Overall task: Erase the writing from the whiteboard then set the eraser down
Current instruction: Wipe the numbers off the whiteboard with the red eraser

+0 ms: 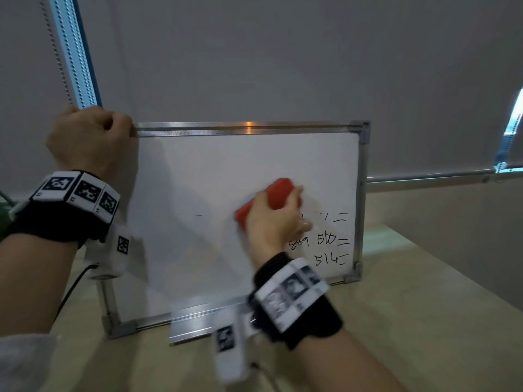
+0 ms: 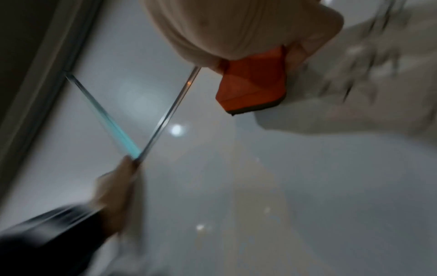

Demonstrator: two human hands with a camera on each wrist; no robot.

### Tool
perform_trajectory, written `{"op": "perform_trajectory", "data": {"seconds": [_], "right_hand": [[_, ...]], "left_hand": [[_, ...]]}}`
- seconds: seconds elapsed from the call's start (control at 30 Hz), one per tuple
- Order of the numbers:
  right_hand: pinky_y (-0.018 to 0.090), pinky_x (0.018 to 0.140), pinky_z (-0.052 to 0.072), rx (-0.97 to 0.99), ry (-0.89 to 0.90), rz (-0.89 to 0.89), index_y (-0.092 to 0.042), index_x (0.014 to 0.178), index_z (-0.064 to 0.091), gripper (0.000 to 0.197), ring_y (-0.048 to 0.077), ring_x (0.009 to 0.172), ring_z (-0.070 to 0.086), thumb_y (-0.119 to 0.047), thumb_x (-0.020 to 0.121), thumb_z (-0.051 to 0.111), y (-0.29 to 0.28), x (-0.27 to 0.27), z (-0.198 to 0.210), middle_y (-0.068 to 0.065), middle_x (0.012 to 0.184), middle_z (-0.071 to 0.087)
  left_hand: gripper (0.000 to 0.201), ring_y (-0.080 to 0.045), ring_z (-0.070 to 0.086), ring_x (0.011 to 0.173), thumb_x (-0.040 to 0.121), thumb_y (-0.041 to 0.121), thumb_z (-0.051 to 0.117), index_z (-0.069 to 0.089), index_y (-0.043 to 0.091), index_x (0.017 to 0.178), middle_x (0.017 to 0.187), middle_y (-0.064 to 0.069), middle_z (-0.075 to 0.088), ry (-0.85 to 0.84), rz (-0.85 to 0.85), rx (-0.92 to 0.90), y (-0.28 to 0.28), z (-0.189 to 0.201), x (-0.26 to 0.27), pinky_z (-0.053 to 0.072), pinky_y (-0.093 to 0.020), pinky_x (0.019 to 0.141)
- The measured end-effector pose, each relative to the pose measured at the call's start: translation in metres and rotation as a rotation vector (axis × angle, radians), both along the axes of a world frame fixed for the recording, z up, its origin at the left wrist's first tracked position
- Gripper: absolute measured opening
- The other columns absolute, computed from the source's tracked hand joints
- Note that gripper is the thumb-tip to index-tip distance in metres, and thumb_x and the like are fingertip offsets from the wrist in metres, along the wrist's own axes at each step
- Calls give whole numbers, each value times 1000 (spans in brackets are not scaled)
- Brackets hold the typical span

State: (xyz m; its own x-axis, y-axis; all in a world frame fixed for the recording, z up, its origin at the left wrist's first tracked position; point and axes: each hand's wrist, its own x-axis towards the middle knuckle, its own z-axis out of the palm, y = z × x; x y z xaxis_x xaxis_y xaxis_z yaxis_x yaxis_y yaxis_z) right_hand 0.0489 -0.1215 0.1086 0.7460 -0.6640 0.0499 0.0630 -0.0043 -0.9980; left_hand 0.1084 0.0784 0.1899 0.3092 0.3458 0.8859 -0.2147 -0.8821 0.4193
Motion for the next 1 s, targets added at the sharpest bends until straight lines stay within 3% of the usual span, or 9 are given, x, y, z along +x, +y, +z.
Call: {"op": "perform_trajectory", "data": {"seconds": [0.07,0.17,0.23,0.37,0.47,0.63,0.77,0.9,1.0], "right_hand": [[28,82,29,-203,15,-85,-39,146,17,73,32,121,32,-33,87,58,-52,6,8,19,133,30],[40,96,32,-588,-1,-90,-37,147,17,74,31,120,29,-32,86,59,-107,8,20,14,132,34],[47,96,37,-857,-28,-46,-38,146,20,75,32,116,32,-31,84,60,-110,9,18,14,128,32],[42,66,45,-1587,-362,88,-30,134,45,75,35,86,50,-28,66,76,-80,11,-8,17,107,53],[39,62,41,-1997,-562,10,-35,128,41,70,30,78,51,-33,65,72,-98,28,-2,14,105,56],[48,75,42,-1830,-619,-156,-38,133,33,46,29,93,33,-45,88,41,-118,43,19,7,123,33],[49,79,41,-1825,-667,-178,-39,133,34,40,32,103,33,-46,94,38,-122,50,13,4,133,33],[44,72,42,-1864,-710,-191,-33,132,39,38,30,94,36,-47,98,30,-125,49,20,8,130,37],[41,72,42,-1908,-869,-91,-35,128,43,33,27,89,38,-40,95,43,-129,50,-8,5,130,38]], "left_hand": [[40,-33,52,84,80,36,36,65,9,73,74,-15,66,16,3,-2,0,1,-2,45,-41,62],[42,-35,52,84,81,37,37,67,8,80,78,-18,66,29,41,20,-1,3,-2,44,-41,63],[39,-35,52,87,82,35,39,67,8,80,79,-18,66,42,33,21,-1,4,-2,44,-40,64],[40,-32,52,88,81,36,38,67,9,80,79,-16,66,56,31,17,-1,3,-2,44,-39,65],[41,-34,53,90,80,36,38,68,9,83,79,-18,64,68,22,-9,0,4,-4,45,-40,70],[42,-34,53,90,80,33,37,69,6,84,79,-21,65,41,21,-7,-6,4,-12,43,-40,67],[47,-37,51,94,79,36,34,69,5,90,89,-24,66,103,-3,8,-2,8,-13,43,-41,71],[46,-36,52,95,79,34,35,69,6,91,89,-22,67,95,-9,11,-5,8,-17,42,-39,72],[41,-34,52,97,81,32,37,70,8,90,88,-20,67,80,-7,-1,-8,6,-19,42,-38,73]]}}
